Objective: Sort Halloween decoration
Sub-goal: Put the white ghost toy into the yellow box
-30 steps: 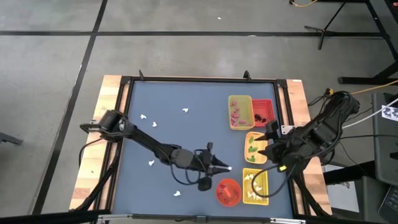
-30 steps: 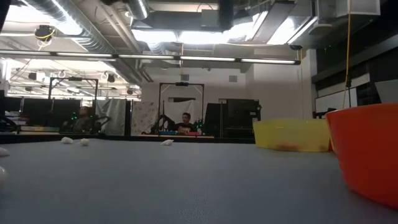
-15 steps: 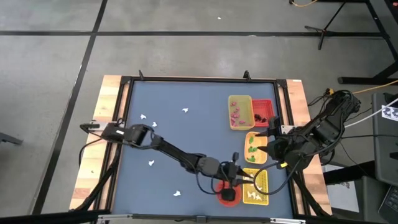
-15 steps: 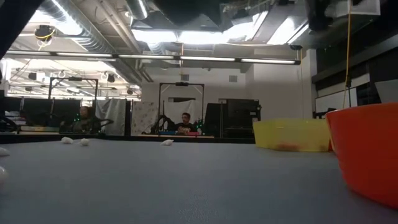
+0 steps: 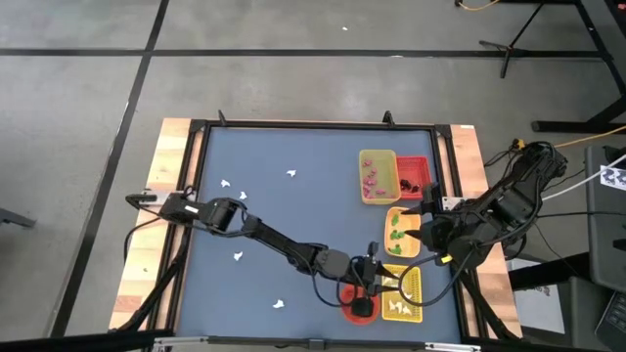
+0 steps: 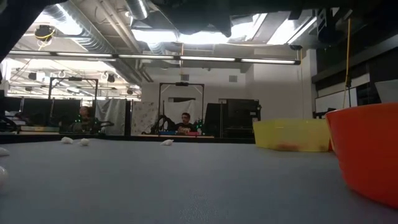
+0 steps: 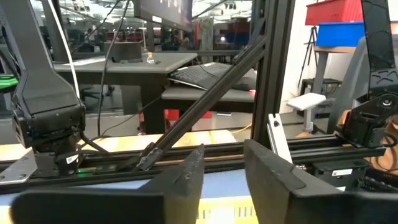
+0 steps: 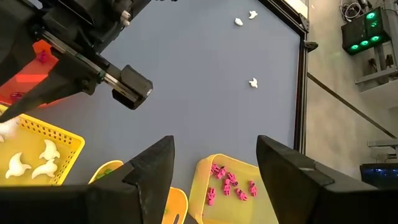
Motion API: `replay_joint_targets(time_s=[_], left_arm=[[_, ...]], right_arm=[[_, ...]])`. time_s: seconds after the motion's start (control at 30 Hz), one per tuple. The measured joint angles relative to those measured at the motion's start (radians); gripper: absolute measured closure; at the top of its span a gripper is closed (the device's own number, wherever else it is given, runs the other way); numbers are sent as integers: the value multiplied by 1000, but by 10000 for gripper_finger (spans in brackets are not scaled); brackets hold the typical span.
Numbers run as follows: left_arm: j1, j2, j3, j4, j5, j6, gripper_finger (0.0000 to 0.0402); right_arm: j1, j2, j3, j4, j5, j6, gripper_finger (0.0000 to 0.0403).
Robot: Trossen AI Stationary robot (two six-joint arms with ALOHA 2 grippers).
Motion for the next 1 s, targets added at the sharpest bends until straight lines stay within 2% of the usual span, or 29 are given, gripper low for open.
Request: replay_joint_targets(time_s=[0.23, 0.43, 0.57, 0.7, 1.0], left_arm=[[5, 1, 0, -59, -12, -3, 254], [16, -3, 0, -85, -11, 1, 247], [44, -53, 0, -161, -16, 2, 247], [81, -137, 1, -317, -20, 2, 246], [205, -347, 2, -930, -20, 3, 246]], right_arm=[[0, 0, 0, 0, 0, 0, 178], [0, 0, 0, 1, 0, 0, 178], [0, 0, 0, 2, 0, -2, 178], [0, 0, 0, 1, 0, -2, 178], [0, -1, 0, -4, 0, -3, 178]])
